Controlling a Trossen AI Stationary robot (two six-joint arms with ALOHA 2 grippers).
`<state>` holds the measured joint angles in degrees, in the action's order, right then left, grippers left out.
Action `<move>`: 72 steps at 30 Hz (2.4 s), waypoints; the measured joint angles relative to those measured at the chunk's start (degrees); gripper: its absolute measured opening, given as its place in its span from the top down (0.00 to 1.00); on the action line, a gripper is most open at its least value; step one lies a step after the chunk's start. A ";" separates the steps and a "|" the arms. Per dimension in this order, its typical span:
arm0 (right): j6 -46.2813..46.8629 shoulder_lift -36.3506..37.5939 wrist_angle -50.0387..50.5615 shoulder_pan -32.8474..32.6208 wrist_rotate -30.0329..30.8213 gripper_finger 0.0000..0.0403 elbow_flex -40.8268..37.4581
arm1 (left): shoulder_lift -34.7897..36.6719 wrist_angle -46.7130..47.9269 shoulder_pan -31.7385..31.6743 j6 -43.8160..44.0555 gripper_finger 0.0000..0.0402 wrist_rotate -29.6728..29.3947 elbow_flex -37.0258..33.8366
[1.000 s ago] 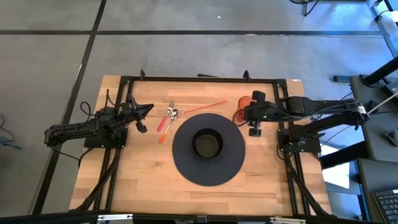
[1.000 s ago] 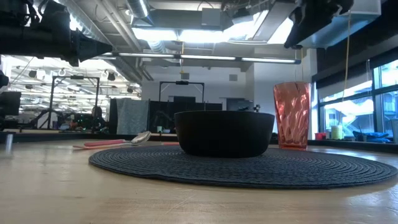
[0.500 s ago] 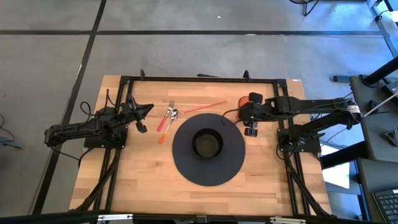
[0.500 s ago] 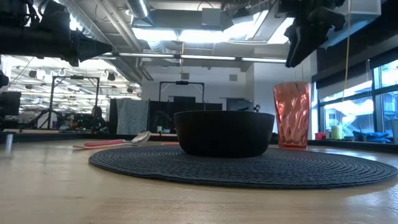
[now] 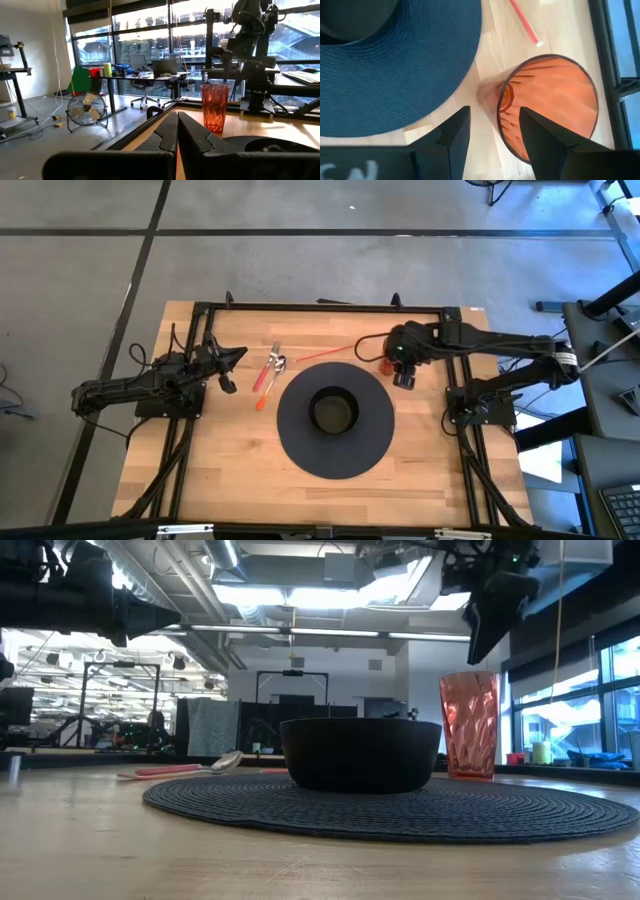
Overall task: Pick & Place Utensil
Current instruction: Put the brown cup on the blue placemat to the top right of the black bowl
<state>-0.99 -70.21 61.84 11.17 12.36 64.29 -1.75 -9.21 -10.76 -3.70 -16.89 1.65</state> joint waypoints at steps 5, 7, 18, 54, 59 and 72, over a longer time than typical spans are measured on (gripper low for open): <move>-0.78 -2.50 -0.24 0.45 -0.10 0.58 0.00 | -0.01 0.02 0.00 -0.03 0.98 0.01 0.00; -0.87 -3.89 -0.22 0.45 -0.41 0.58 -0.02 | -0.01 0.02 0.00 -0.01 0.98 0.01 0.00; -2.28 -8.18 -0.16 0.47 -0.42 0.59 -0.02 | 0.01 0.04 0.00 -0.02 0.99 0.01 0.00; -0.72 -7.59 10.71 -15.11 -6.84 0.97 17.43 | 0.00 0.26 0.00 -0.03 0.98 0.01 -0.07; 3.99 -7.77 12.36 -18.87 -8.11 0.97 16.60 | -0.01 0.44 0.00 -0.03 0.99 0.01 -0.07; 1.87 -11.46 7.01 -20.50 -11.15 0.97 9.95 | -0.01 0.46 0.00 0.06 0.98 0.03 -0.07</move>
<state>0.88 -81.67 68.85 -9.33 1.21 74.25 -1.76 -8.75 -10.76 -3.64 -16.87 1.58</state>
